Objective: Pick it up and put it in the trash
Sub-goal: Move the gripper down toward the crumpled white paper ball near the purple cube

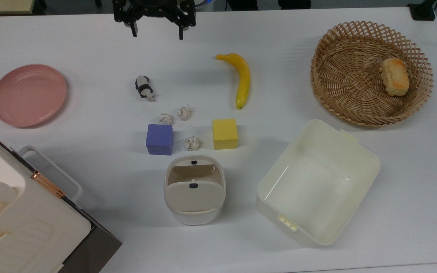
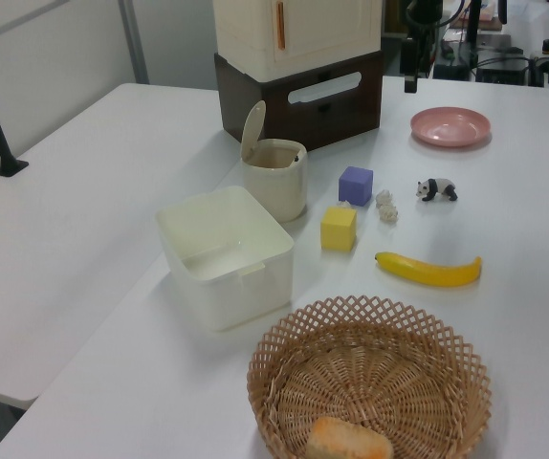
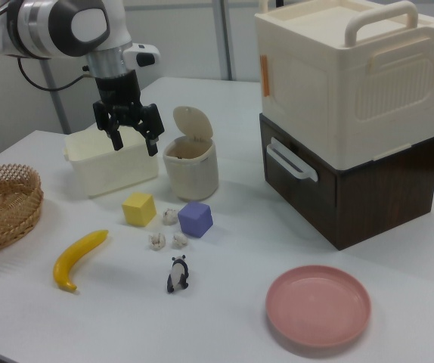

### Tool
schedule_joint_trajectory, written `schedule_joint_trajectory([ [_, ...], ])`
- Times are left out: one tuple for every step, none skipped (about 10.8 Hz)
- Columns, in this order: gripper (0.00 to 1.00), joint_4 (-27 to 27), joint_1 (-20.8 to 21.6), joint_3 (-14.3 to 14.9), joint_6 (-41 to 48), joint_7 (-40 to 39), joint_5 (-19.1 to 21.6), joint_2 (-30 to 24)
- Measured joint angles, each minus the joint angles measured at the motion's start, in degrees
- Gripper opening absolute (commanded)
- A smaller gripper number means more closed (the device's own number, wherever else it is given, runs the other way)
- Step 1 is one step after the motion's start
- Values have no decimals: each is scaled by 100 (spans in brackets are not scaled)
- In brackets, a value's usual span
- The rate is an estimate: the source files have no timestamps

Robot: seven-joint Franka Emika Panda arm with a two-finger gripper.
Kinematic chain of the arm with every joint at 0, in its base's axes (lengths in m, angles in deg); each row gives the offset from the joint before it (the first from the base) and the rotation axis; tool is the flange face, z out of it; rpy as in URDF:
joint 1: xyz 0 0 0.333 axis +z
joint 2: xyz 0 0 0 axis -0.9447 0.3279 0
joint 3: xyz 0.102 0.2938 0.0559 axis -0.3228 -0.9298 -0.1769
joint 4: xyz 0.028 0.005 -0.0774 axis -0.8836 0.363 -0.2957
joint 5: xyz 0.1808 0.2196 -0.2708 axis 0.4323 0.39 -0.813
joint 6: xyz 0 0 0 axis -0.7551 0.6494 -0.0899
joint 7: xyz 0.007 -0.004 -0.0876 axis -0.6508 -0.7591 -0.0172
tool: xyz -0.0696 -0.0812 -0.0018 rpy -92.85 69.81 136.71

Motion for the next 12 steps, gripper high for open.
schedule_joint_trajectory([
  [100,0,3,-1,0,0,0,23],
  [100,0,5,-1,0,-1,0,47],
  [100,0,5,-1,0,-2,0,78],
  [100,2,4,-1,-45,-3,0,128],
  [100,9,4,-1,-179,-3,0,210],
  [100,18,4,-1,-328,-3,0,341],
  [100,41,4,-1,-513,-3,0,495],
  [100,105,4,-2,-736,-3,0,641],
  [100,211,5,-11,-978,-3,0,759],
  [100,354,6,-24,-1240,-3,0,837],
  [100,484,6,-31,-1455,-3,0,904],
  [100,564,7,-34,-1558,-2,0,985],
])
